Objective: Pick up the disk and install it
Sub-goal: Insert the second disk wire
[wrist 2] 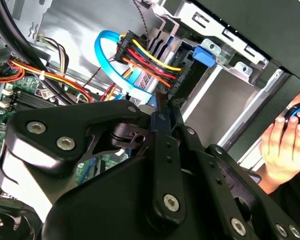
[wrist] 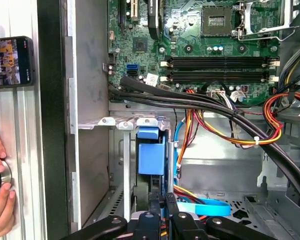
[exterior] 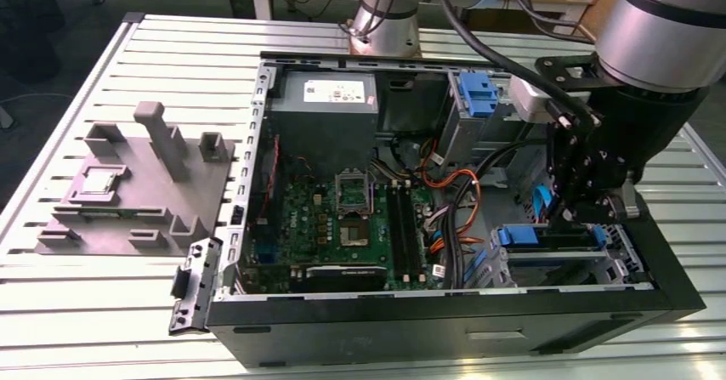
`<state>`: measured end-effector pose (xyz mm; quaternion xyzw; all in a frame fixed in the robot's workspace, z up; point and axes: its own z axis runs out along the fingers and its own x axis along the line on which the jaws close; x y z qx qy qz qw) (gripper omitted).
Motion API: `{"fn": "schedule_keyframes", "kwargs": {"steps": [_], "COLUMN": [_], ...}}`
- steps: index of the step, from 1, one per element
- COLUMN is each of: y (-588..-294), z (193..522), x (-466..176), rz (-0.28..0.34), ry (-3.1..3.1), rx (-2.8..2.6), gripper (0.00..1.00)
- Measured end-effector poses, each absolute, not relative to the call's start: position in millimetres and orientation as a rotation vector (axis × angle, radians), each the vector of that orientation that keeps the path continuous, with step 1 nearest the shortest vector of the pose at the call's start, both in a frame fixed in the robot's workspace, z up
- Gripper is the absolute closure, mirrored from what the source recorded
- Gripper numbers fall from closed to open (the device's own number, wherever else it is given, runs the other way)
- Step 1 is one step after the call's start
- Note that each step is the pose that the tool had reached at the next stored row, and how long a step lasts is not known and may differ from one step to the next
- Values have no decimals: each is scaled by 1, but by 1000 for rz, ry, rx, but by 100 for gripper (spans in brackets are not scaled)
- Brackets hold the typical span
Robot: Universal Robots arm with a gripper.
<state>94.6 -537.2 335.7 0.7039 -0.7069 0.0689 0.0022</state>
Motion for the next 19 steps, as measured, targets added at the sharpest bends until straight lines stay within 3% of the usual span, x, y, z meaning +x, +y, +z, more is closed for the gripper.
{"fn": "schedule_keyframes", "kwargs": {"steps": [19], "y": [-541], "z": [334], "x": [98], "rz": [213], "ry": [-2219], "rx": [2209], "gripper": [84]}}
